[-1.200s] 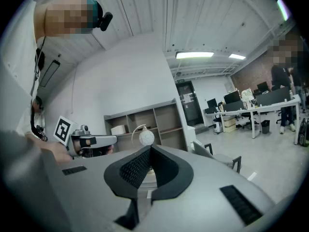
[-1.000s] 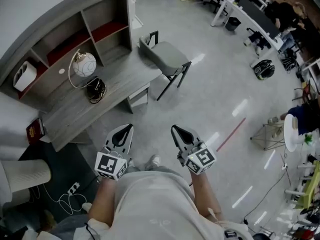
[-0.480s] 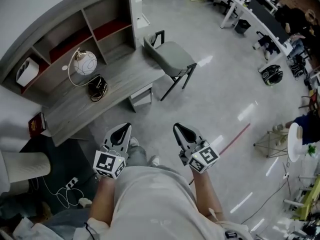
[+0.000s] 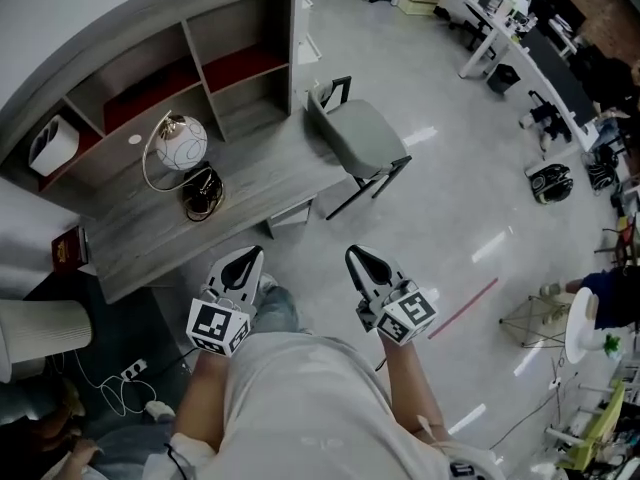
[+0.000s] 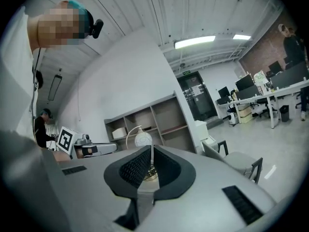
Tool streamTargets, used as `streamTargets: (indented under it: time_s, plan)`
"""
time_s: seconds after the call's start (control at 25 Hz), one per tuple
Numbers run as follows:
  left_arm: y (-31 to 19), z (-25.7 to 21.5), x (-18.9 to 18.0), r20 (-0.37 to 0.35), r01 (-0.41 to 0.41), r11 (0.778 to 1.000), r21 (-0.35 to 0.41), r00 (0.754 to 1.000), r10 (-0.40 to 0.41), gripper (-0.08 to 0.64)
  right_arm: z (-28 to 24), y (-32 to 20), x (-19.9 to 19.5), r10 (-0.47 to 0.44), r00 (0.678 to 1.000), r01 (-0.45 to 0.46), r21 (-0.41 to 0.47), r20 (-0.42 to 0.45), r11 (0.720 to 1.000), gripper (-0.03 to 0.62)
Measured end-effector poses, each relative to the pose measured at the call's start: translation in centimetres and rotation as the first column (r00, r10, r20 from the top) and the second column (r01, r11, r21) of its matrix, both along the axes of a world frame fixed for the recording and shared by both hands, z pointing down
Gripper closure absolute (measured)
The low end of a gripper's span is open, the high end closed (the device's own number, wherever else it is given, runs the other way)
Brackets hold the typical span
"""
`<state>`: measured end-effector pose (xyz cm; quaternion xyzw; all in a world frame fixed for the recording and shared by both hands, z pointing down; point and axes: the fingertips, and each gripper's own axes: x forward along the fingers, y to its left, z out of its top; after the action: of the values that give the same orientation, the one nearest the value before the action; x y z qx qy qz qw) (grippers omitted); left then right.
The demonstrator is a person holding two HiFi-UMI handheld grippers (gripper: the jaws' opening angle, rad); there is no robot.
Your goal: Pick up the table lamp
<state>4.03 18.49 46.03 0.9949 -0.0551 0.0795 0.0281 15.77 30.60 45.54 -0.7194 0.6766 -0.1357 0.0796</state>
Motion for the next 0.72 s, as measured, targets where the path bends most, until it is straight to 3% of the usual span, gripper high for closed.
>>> streamTargets:
  time_s: [0.36, 0.72]
  plan:
    - [-10.4, -0.5, 4.5, 0.002, 0.055, 0.998, -0.009, 0.998, -0.055, 0.545, -0.8, -13.0, 4.4, -0.115, 0.993, 0.115, -0.008, 0.013, 0.993, 0.56]
    - [-19.1, -0.7, 4.2, 0.008, 0.21, 0.978, -0.017, 0.978, -0.21, 0.545, -1.4, -24.8, 4.6, -0.301, 0.953, 0.301, -0.007, 0.012, 0.954, 0.56]
